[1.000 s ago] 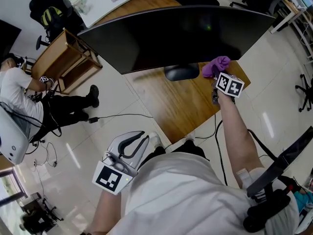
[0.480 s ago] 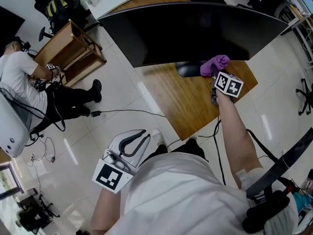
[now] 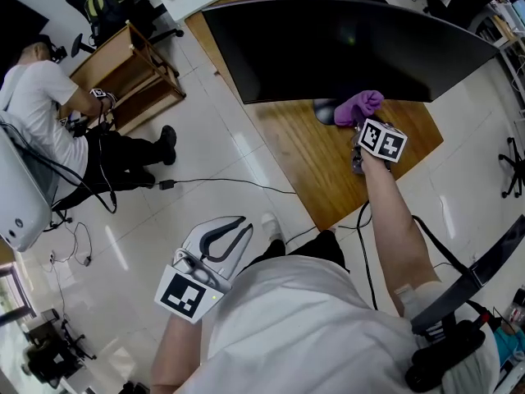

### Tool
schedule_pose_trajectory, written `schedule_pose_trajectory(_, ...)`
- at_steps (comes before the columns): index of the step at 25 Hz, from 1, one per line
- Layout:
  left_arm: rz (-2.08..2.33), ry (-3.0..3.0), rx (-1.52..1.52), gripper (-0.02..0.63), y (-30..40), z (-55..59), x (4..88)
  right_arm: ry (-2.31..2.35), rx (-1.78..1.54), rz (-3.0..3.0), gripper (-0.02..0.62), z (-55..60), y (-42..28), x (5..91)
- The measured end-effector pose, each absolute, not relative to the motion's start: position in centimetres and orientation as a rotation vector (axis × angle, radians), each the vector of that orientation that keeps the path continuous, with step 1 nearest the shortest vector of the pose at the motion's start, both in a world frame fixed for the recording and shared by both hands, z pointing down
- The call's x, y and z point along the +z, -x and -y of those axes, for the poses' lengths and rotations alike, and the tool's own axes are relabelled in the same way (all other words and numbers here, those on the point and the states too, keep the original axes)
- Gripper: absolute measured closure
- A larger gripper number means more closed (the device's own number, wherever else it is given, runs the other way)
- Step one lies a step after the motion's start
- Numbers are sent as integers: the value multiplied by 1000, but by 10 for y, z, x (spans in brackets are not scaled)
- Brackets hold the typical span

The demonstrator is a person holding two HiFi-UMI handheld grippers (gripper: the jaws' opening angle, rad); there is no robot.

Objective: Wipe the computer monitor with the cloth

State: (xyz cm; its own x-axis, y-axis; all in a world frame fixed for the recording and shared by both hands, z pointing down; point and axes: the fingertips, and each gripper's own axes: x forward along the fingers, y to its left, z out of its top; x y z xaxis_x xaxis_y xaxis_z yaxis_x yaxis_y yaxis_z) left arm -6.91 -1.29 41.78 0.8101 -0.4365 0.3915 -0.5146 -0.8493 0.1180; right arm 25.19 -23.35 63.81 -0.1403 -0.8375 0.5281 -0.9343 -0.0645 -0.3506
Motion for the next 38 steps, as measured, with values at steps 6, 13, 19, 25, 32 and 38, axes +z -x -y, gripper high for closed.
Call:
schedule_pose_trajectory(6,773,-2758,518,535,91,11,422,-1928,980,2059,540,240,-224,640)
schedule_pose_trajectory(13,801,-2746,492,535,111,11,423,-1870,974,2091,540,247,-182,640)
schedule_pose_trajectory(19,831,-2735,477,535,126,8,426,-1816,975,2127,540,249,-149,641)
schedule_pose_trajectory(25,869,-2722,459,535,140,6,426,-1748,954,2158,540,254,-115,639)
schedule_pose_trajectory(32,918,-2699,440,535,155,5,428,-1645,933,2208,540,260,-72,639)
schedule_pose_trajectory(38,962,-2676,436,535,171,3,427,-1571,910,2233,541,265,-39,637)
